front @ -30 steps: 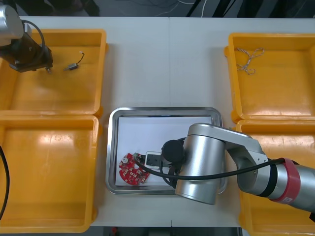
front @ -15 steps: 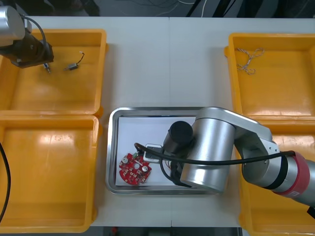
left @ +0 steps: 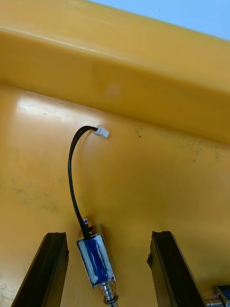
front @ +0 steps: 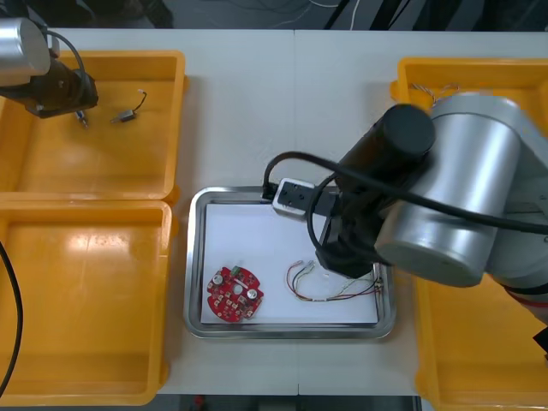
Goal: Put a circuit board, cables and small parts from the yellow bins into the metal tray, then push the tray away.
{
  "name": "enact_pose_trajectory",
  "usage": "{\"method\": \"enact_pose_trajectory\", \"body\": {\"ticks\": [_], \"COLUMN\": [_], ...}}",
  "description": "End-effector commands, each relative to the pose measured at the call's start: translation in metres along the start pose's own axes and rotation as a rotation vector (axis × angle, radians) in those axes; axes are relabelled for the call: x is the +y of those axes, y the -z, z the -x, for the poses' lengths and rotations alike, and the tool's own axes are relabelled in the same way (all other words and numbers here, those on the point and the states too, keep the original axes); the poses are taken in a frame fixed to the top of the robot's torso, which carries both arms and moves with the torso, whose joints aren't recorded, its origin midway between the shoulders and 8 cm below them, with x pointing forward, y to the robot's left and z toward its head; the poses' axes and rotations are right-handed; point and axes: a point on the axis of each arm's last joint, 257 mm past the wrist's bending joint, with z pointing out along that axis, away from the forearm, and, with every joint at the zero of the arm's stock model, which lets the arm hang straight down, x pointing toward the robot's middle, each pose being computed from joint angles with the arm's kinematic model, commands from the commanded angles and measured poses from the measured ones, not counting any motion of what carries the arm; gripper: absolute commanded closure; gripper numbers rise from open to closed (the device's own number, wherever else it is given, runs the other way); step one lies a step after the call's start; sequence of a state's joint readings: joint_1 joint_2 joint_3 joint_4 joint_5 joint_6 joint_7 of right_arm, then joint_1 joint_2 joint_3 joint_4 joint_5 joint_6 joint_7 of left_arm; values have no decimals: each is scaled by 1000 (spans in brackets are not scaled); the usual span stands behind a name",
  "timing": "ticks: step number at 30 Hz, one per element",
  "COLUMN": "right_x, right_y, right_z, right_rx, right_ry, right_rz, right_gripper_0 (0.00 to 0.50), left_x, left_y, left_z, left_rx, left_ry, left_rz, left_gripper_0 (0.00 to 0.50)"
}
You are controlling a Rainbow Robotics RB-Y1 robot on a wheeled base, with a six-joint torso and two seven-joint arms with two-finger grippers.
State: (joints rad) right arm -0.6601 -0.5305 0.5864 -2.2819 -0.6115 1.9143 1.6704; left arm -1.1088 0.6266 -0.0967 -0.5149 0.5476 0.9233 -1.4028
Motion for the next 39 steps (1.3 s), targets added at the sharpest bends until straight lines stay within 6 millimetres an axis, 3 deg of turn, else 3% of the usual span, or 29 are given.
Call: {"method": "enact_pose_trajectory", "body": {"ticks": [1, 9, 16, 17, 19, 20, 33, 39], "right_x": [-35, -89, -139, -145, -154, -159, -238, -274], "right_y": [38, 69, 93, 96, 100, 101, 117, 118], "right_z": [15, -9, -30, -34, -41, -45, -109, -130], "right_rx": [-113, -156, -179, -180, -175, -170, -117, -76], "right_ry": [-111, -252, -371, -384, -408, -422, -702, -841], "right_rz": [-32, -65, -181, -197, -215, -224, -254, -267], "right_gripper_0": [0, 0, 0, 0, 0, 0, 0, 0], "left_x": [4, 10, 10, 10, 10, 10, 12, 18], "left_y": [-8, -14, -15, -15, -15, -14, -12, 8], "left_z": [-11, -24, -24, -24, -24, -23, -25, -20], "left_rx": [4, 23, 19, 19, 19, 18, 35, 82], "left_ry": [-50, -74, -81, -83, -85, -88, -82, -95], "left_rz": [-1, 16, 20, 21, 21, 22, 18, 28], "left_gripper_0": [0, 0, 0, 83, 398, 500, 500, 500]}}
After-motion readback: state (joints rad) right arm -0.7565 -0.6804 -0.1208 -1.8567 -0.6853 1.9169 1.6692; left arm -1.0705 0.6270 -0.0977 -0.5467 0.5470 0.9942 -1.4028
